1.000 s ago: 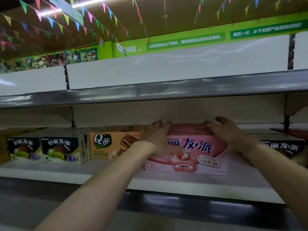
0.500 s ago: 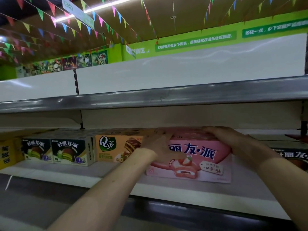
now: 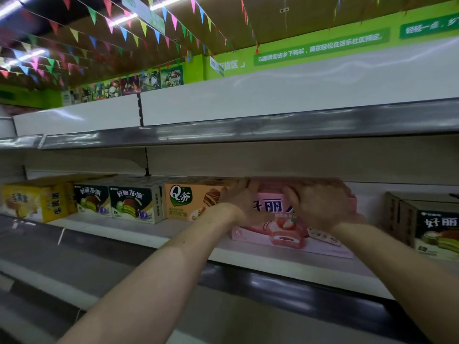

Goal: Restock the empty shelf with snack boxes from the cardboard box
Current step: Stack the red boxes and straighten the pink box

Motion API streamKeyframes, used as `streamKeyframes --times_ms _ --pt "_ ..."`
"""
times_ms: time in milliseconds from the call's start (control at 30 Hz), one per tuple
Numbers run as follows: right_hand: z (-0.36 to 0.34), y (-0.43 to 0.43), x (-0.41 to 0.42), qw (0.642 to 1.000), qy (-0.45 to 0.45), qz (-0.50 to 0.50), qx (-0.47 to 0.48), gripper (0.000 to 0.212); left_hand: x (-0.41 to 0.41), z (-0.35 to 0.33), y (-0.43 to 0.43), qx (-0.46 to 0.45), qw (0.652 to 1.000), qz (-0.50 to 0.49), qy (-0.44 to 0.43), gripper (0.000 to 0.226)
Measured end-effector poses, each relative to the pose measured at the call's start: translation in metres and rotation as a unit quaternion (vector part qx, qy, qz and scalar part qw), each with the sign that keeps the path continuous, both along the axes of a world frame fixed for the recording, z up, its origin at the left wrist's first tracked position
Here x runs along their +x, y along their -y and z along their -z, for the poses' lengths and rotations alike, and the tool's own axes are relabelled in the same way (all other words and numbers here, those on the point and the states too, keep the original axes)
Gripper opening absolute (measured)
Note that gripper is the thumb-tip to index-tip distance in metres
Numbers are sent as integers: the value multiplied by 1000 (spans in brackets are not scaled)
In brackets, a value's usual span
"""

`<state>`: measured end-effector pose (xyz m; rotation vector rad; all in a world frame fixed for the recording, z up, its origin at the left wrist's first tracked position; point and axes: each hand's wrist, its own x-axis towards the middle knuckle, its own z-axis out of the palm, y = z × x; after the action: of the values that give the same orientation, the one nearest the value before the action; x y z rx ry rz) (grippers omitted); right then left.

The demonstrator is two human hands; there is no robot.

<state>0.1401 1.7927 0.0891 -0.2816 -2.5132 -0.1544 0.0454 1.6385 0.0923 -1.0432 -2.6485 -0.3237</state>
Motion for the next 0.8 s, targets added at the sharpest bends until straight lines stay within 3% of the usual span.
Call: streamKeyframes --times_ms 167,300,633,800 --pt "-6 19 -5 1000 7 -24 -2 46 -21 5 47 48 997 -55 16 106" --pt "-16 55 -20 998 26 -60 22 51 -52 4 78 30 993 -110 8 106" --pt "-6 130 -108 992 61 -57 94 47 -138 3 112 -28 997 -66 -26 110" --pt "-3 146 -145 984 123 66 113 69 -176 5 125 -82 996 -9 -30 109"
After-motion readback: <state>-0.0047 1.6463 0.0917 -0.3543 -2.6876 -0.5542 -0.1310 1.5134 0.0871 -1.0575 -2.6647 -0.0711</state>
